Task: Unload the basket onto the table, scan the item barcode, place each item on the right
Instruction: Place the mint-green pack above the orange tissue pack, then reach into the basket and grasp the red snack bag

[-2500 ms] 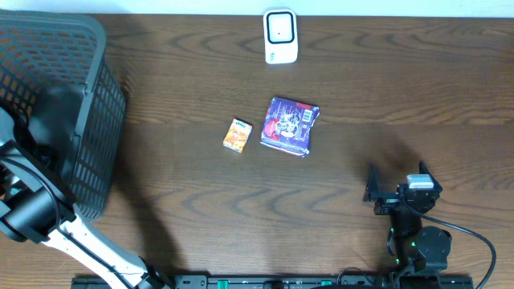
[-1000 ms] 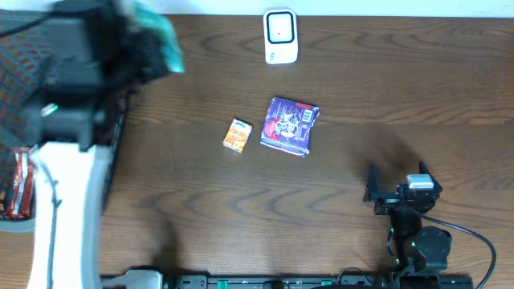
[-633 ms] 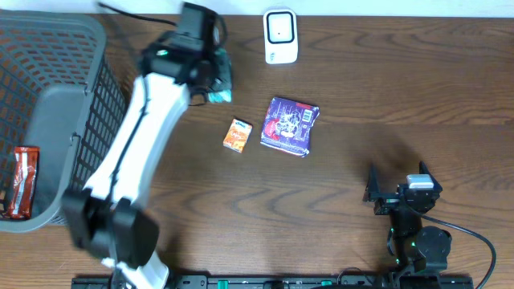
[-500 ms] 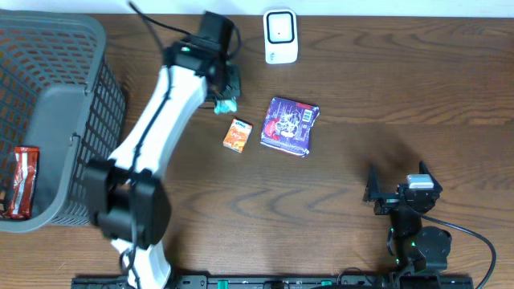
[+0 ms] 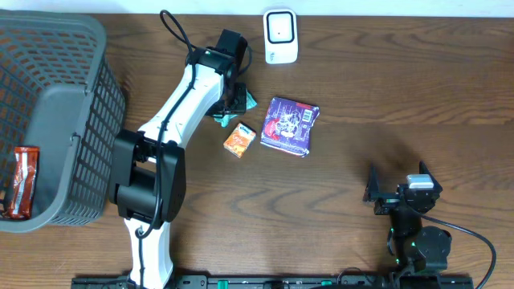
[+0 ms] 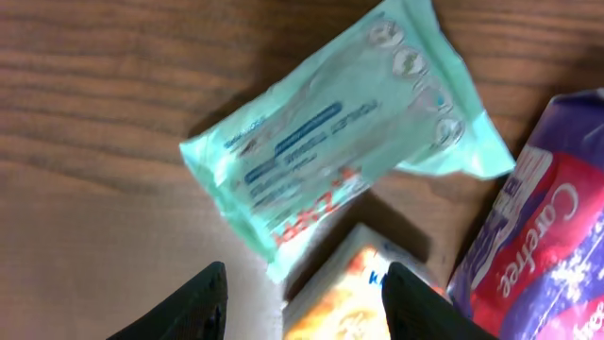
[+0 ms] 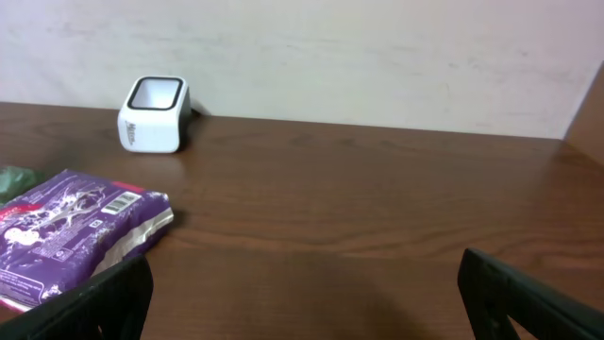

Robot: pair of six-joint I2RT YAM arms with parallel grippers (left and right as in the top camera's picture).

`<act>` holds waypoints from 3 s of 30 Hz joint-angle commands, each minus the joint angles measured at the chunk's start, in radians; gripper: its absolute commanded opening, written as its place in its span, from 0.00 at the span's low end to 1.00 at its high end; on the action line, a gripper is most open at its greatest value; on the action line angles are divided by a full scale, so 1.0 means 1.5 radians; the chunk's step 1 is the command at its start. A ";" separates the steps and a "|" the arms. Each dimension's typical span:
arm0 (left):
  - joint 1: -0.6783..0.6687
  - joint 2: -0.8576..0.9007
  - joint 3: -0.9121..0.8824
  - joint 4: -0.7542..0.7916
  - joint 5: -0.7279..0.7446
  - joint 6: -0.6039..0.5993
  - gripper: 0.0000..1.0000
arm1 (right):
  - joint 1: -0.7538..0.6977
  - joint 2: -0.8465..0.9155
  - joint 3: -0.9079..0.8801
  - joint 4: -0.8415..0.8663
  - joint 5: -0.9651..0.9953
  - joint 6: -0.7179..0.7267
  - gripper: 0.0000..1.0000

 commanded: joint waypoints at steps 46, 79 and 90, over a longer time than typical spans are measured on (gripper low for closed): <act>0.605 -0.129 -0.218 0.131 -0.216 0.340 0.74 | 0.004 -0.001 0.000 -0.004 -0.001 -0.008 0.99; 0.699 -0.045 -0.222 0.247 -0.191 0.549 0.68 | 0.004 -0.001 0.000 -0.004 -0.001 -0.008 0.99; 0.758 -0.018 -0.223 0.247 -0.049 0.588 0.68 | 0.004 -0.001 0.000 -0.004 -0.001 -0.008 0.99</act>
